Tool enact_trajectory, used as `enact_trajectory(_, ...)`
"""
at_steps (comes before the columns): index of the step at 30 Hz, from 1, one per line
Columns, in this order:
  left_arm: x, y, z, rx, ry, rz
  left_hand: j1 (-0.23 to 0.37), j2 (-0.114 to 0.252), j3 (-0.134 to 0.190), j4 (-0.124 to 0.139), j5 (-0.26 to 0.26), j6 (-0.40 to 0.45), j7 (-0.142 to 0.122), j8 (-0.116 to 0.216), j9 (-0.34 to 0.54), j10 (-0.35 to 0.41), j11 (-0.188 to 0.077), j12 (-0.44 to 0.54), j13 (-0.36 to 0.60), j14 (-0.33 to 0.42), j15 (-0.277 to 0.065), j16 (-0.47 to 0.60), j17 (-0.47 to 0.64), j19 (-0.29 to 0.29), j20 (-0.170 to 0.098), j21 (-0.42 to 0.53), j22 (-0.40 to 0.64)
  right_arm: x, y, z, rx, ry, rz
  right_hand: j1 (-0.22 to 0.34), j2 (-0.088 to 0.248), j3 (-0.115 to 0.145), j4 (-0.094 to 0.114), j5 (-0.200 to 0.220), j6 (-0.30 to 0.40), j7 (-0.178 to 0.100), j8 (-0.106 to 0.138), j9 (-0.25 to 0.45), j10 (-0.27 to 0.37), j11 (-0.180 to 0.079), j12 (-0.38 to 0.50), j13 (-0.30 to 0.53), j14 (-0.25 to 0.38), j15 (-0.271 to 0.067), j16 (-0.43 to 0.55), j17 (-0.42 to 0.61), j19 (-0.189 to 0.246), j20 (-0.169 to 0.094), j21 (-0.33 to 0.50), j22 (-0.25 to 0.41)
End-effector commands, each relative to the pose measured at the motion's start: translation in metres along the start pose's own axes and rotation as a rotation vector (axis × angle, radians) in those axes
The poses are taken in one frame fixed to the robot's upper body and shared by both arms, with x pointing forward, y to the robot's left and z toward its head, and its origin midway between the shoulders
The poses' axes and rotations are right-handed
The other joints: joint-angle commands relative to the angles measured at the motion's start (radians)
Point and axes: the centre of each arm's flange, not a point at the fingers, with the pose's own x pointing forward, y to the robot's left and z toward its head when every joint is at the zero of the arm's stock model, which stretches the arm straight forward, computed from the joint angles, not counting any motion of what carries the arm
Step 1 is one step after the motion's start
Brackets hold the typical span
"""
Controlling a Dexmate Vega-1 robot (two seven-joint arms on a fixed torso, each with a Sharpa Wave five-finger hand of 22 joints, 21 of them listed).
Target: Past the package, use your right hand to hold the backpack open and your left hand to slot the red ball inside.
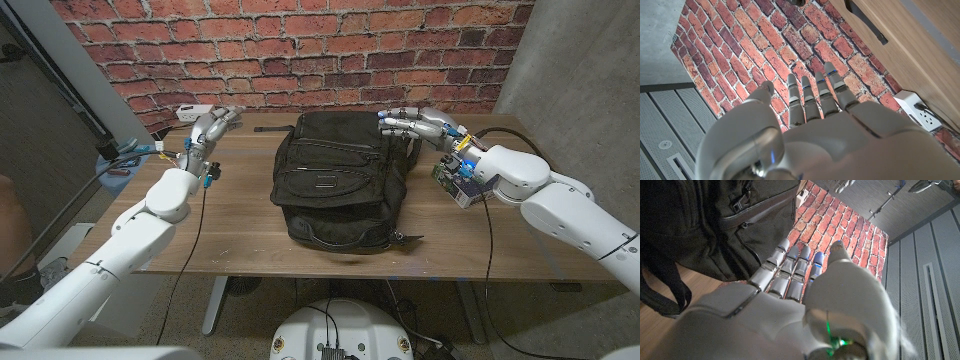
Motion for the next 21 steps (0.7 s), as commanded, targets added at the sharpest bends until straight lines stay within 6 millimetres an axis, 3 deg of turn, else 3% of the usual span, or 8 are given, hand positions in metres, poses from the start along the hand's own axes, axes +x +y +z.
enact_trajectory(1,-0.005,0.006,-0.009,-0.058,-0.014,0.030,-0.083,-0.075,0.009,-0.001,0.008,-0.005,-0.005,-0.002,0.004,0.010,0.001,-0.002,0.006,0.000,0.002,0.002,0.003,-0.003,0.002,0.006,0.002,0.020,0.000,-0.016,0.079,-0.053,-0.048,-0.012,0.000,0.001,0.005,-0.003,-0.003,0.000,0.000,0.003,-0.002,0.003,0.001,0.003,-0.001,-0.059,0.005,0.002,0.009,-0.005,0.003,0.003)
enact_trajectory(21,0.009,-0.004,-0.031,-0.147,-0.004,0.092,-0.092,-0.070,0.018,0.000,0.009,-0.002,-0.001,-0.003,0.006,0.011,0.005,-0.003,0.007,-0.003,0.004,0.002,0.004,-0.007,0.004,0.005,0.002,0.049,-0.009,-0.036,0.130,-0.051,-0.097,-0.021,0.002,0.005,0.005,-0.006,-0.013,-0.003,0.000,0.001,-0.003,0.002,0.005,0.007,-0.004,-0.061,0.009,0.002,0.008,-0.010,0.002,0.003)
